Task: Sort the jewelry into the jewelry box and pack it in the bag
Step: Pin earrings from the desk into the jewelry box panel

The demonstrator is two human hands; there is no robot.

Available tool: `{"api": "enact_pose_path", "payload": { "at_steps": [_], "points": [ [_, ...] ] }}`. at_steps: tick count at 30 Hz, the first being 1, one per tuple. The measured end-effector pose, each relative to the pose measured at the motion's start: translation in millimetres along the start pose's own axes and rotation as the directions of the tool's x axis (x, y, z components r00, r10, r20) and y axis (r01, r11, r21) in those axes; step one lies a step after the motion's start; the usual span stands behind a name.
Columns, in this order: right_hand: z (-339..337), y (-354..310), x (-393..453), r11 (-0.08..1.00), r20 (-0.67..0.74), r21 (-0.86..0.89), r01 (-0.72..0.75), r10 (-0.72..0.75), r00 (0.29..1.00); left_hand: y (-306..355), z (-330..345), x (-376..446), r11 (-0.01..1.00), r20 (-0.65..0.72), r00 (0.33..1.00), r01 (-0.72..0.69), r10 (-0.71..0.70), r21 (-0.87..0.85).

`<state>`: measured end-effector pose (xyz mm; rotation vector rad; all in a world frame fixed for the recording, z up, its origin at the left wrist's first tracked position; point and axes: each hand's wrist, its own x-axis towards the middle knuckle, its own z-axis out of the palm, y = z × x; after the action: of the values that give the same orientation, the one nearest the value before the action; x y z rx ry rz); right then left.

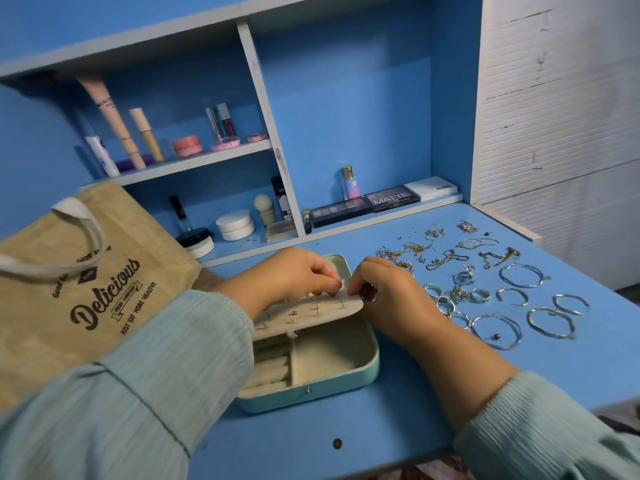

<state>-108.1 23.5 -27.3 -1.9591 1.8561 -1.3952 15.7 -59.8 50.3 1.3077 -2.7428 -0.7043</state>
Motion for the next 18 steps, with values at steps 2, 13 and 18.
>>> {"api": "enact_pose_path", "payload": {
  "at_steps": [2, 13, 18],
  "points": [
    [-0.3, -0.5, -0.1, 1.000, 0.000, 0.004, 0.002, -0.002, 1.000, -0.5, 0.4, 0.1, 1.000, 0.002, 1.000, -0.007, 0.007, -0.004],
    [-1.0, -2.0, -1.2, 1.000, 0.003, 0.000, -0.012, 0.012, 1.000, -1.8, 4.6, -2.3, 0.999, -0.009, 0.999, -0.031, 0.031, 0.022],
    [-0.7, -2.7, -0.2, 1.000, -0.001, 0.011, -0.013, 0.013, 1.000, 0.8, 4.5, -4.1, 0.994, 0.002, 0.999, -0.053, 0.053, 0.098]
  ]
}}
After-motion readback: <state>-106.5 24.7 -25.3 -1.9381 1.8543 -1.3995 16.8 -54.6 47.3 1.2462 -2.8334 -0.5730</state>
